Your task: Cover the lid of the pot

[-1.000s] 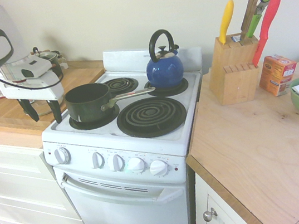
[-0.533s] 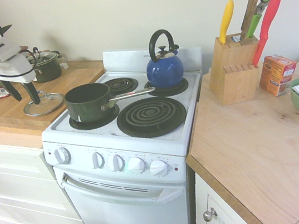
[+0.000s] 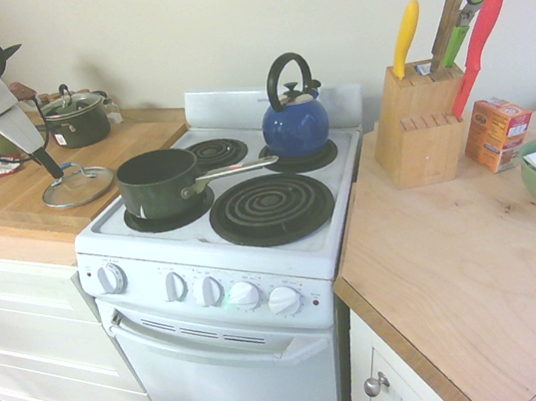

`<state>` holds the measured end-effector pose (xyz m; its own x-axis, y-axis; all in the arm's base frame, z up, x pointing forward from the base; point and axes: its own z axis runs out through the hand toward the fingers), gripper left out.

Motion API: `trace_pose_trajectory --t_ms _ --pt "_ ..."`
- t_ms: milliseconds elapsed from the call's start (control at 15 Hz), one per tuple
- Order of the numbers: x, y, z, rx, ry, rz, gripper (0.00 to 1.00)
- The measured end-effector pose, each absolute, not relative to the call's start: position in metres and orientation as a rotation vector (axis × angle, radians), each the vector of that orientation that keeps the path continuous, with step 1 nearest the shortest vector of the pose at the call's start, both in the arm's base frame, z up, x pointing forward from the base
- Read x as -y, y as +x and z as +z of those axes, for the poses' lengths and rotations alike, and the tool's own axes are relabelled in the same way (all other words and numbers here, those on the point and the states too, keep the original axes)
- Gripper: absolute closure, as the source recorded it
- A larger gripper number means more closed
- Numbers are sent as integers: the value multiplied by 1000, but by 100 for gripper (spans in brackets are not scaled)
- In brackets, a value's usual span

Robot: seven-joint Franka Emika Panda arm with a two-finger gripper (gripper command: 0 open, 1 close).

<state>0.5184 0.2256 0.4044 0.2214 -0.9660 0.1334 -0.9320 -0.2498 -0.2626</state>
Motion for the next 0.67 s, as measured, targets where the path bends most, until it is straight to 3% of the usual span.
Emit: trace_pose_trajectory --t_ms 667 --pt "-232 550 394 -2067 -2134 -429 0"
